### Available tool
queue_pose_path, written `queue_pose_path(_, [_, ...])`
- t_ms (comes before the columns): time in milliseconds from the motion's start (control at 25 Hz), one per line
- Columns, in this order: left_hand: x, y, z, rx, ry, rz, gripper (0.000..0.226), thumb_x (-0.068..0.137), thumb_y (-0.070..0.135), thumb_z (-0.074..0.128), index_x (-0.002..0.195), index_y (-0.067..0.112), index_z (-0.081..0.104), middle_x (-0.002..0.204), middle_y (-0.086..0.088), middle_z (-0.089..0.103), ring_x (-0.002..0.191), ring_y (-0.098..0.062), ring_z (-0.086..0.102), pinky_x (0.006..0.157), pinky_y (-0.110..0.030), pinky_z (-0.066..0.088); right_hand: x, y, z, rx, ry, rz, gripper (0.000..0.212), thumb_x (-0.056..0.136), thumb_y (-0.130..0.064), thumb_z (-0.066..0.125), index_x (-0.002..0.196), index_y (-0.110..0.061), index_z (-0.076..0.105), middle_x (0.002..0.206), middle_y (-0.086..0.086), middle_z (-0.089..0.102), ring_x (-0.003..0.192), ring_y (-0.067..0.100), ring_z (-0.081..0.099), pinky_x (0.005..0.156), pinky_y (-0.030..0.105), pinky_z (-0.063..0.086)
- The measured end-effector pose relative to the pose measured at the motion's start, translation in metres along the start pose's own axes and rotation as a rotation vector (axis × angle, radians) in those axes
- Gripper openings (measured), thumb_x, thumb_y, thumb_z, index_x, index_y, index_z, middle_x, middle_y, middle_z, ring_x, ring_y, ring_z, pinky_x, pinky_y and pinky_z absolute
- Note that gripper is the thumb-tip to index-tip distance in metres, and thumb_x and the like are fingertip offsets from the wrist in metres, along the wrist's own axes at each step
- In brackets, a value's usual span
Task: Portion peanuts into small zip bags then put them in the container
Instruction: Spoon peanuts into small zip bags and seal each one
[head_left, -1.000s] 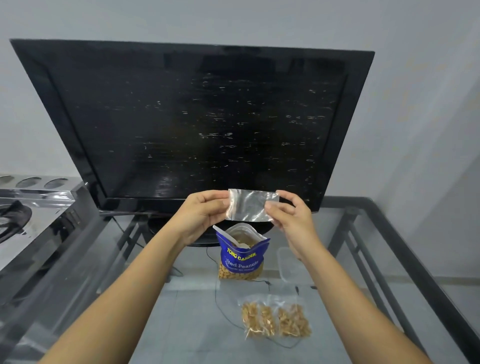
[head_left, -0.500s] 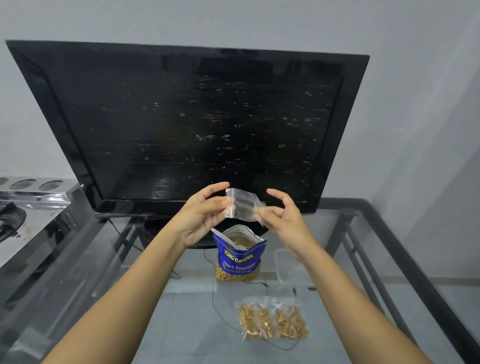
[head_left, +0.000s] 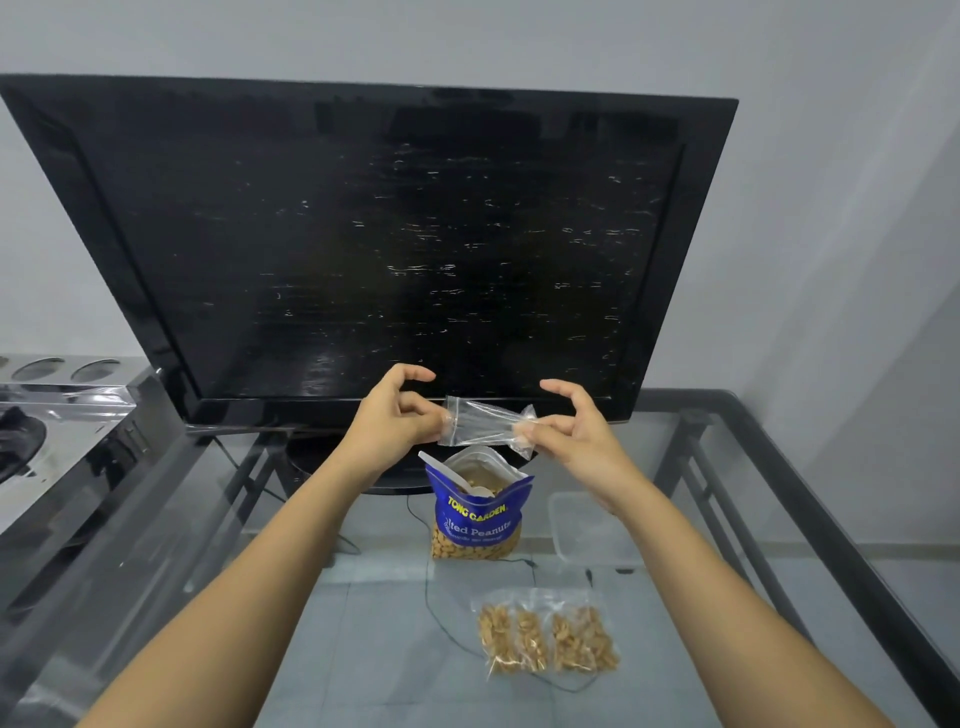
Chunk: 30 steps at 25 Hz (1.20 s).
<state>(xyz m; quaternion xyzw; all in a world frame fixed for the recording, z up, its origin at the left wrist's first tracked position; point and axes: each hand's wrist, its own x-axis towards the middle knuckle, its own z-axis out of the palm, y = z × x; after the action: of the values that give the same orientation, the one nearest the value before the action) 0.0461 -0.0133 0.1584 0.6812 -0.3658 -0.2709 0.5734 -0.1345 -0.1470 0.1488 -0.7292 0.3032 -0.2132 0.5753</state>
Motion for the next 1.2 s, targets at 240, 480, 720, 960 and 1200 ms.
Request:
queue_pose_path(240, [-0.001, 0.0, 0.004, 0.15, 0.005, 0.045, 0.05, 0.076, 0.001, 0.07, 0.118, 0.021, 0.05, 0.072, -0.003, 0.072, 0.077, -0.014, 0.07, 0.08, -0.029, 0.055, -0.005, 0.005, 0.013, -0.486, 0.137, -0.297, 0.066, 0.082, -0.04, 0.065, 0.138, -0.025, 0.035, 0.143, -0.005, 0.038, 0.131, 0.009, 0.034, 0.104, 0.025, 0.029])
queue_pose_path(480, [0.0, 0.007, 0.011, 0.1, -0.101, 0.049, 0.054, 0.076, 0.002, 0.07, 0.122, 0.022, 0.048, 0.073, -0.003, 0.073, 0.074, -0.012, 0.07, 0.073, -0.025, 0.054, 0.0, 0.004, 0.031, -0.735, 0.049, -0.47, 0.082, 0.067, -0.055, 0.073, 0.136, -0.025, 0.039, 0.133, -0.007, 0.046, 0.123, 0.009, 0.039, 0.108, 0.03, 0.028])
queue_pose_path(720, [0.007, -0.006, 0.01, 0.052, -0.179, -0.007, 0.056, 0.077, 0.005, 0.071, 0.124, 0.022, 0.046, 0.08, -0.005, 0.075, 0.077, -0.013, 0.071, 0.073, -0.025, 0.051, 0.009, 0.016, 0.032, -0.527, 0.1, -0.519, 0.053, 0.067, -0.04, 0.079, 0.113, -0.023, 0.06, 0.1, -0.014, 0.055, 0.094, 0.002, 0.053, 0.082, 0.02, 0.045])
queue_pose_path(960, [0.031, -0.027, 0.008, 0.204, -0.04, 0.0, 0.043, 0.085, 0.031, 0.065, 0.124, 0.019, 0.051, 0.108, 0.001, 0.065, 0.094, -0.013, 0.062, 0.073, -0.023, 0.046, 0.02, 0.029, 0.028, -0.349, 0.186, -0.456, 0.042, 0.067, -0.029, 0.082, 0.104, -0.022, 0.064, 0.096, -0.011, 0.059, 0.09, -0.002, 0.055, 0.075, 0.005, 0.042])
queue_pose_path(1200, [0.048, -0.084, 0.013, 0.616, 0.024, -0.295, 0.026, 0.085, 0.029, 0.066, 0.095, 0.005, 0.066, 0.094, -0.01, 0.068, 0.084, -0.018, 0.062, 0.07, -0.025, 0.047, 0.029, 0.054, 0.014, -0.278, 0.277, -0.351, 0.036, 0.068, -0.029, 0.08, 0.1, -0.029, 0.063, 0.092, -0.014, 0.059, 0.088, -0.005, 0.054, 0.072, 0.003, 0.04])
